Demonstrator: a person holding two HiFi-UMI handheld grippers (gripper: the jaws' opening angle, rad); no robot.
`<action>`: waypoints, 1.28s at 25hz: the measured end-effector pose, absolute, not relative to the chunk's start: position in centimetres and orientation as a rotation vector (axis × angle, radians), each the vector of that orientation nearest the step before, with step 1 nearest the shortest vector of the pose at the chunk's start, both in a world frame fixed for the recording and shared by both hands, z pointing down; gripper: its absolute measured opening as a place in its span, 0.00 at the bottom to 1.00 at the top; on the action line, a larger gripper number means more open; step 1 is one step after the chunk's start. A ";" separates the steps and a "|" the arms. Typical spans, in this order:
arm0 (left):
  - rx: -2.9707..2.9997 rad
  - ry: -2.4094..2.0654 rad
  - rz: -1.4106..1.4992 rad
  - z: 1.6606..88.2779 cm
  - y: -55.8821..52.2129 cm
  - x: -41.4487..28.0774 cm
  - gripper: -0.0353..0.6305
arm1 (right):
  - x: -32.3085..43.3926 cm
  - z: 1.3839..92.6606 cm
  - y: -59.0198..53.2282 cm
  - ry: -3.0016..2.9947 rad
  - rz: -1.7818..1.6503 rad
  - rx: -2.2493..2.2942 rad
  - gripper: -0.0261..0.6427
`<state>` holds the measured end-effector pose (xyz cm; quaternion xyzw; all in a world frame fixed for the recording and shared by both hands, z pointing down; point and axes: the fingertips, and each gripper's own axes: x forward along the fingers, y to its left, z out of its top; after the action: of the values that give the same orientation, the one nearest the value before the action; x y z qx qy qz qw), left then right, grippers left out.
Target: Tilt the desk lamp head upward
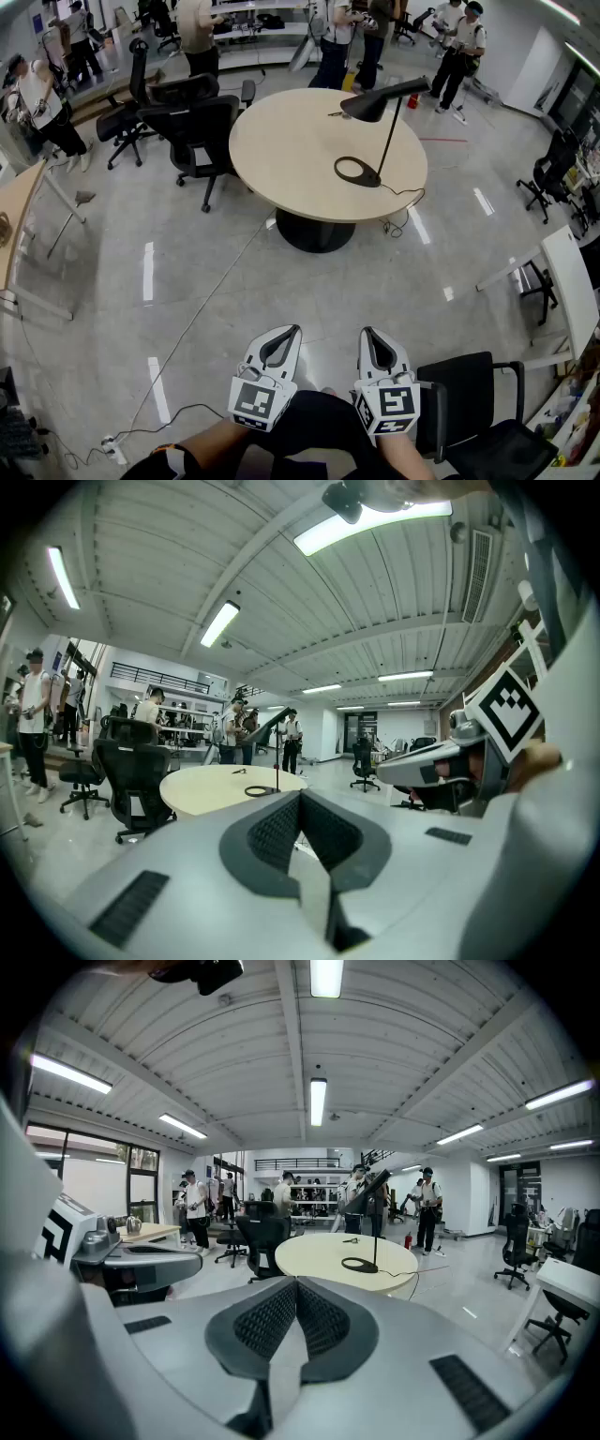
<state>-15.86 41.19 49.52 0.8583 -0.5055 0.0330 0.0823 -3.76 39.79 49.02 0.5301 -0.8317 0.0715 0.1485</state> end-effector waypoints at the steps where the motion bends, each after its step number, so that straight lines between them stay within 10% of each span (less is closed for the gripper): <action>1: 2.558 -1.509 0.093 49.7 41.2 -16.8 0.12 | -4.6 49.2 39.8 -2.387 0.208 1.524 0.06; 32: 2.446 -1.621 0.115 49.9 20.8 -16.3 0.12 | -4.9 48.1 17.0 -2.495 0.181 1.379 0.06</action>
<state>-16.35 20.80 49.90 0.8285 -0.5491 0.0391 0.1025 -4.86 16.96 48.14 0.4777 -0.8647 0.0627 0.1420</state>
